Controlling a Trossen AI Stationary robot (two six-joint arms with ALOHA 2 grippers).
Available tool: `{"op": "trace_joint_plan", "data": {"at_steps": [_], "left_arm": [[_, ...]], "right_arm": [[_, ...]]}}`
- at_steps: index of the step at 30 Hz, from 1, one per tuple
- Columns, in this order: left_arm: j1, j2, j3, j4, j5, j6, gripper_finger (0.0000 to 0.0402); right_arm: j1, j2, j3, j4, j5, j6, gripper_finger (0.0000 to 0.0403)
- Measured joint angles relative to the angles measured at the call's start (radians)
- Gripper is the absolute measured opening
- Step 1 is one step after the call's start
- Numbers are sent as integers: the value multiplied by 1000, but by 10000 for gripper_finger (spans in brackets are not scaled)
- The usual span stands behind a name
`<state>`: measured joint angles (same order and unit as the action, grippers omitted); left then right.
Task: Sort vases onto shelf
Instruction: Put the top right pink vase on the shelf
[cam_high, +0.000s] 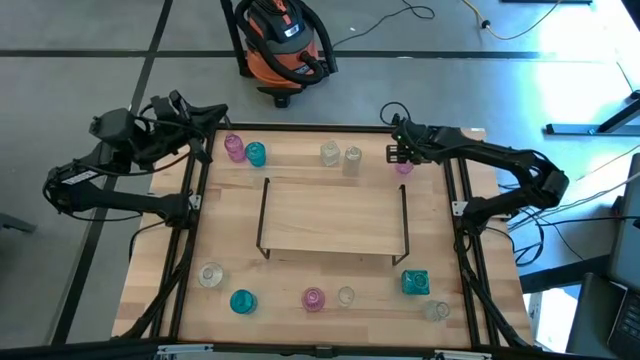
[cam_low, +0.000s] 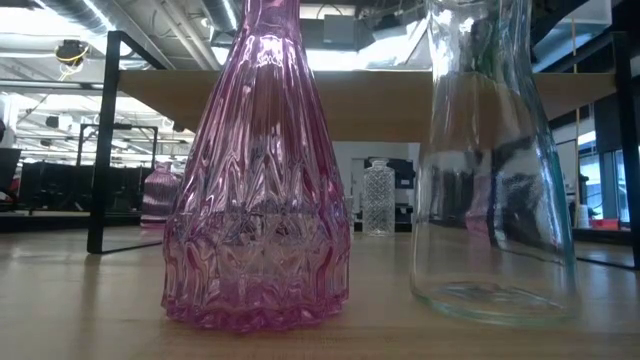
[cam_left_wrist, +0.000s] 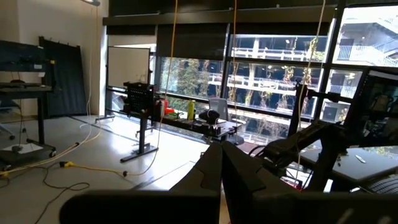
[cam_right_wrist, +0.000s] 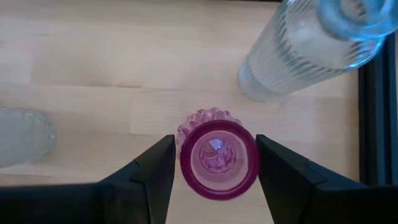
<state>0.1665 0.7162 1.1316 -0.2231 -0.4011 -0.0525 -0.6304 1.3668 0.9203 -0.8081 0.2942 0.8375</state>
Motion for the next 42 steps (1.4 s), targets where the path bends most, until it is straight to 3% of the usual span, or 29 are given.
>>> {"op": "trace_joint_plan", "data": {"at_steps": [5, 13, 21, 31, 42], "left_arm": [[0, 0, 0, 2, 0, -10, 0], [0, 0, 0, 2, 0, -24, 0], [0, 3, 0, 1, 0, -24, 0], [0, 7, 0, 0, 0, -18, 0], [0, 37, 0, -1, 0, -7, 0]], "right_arm": [[2, 55, 0, 0, -9, 0, 189], [2, 60, 1, 6, 4, -4, 123], [3, 51, 11, 3, -61, -8, 133], [79, 3, 73, -40, -62, -12, 123], [191, 1, 253, -149, -40, -60, 124]]}}
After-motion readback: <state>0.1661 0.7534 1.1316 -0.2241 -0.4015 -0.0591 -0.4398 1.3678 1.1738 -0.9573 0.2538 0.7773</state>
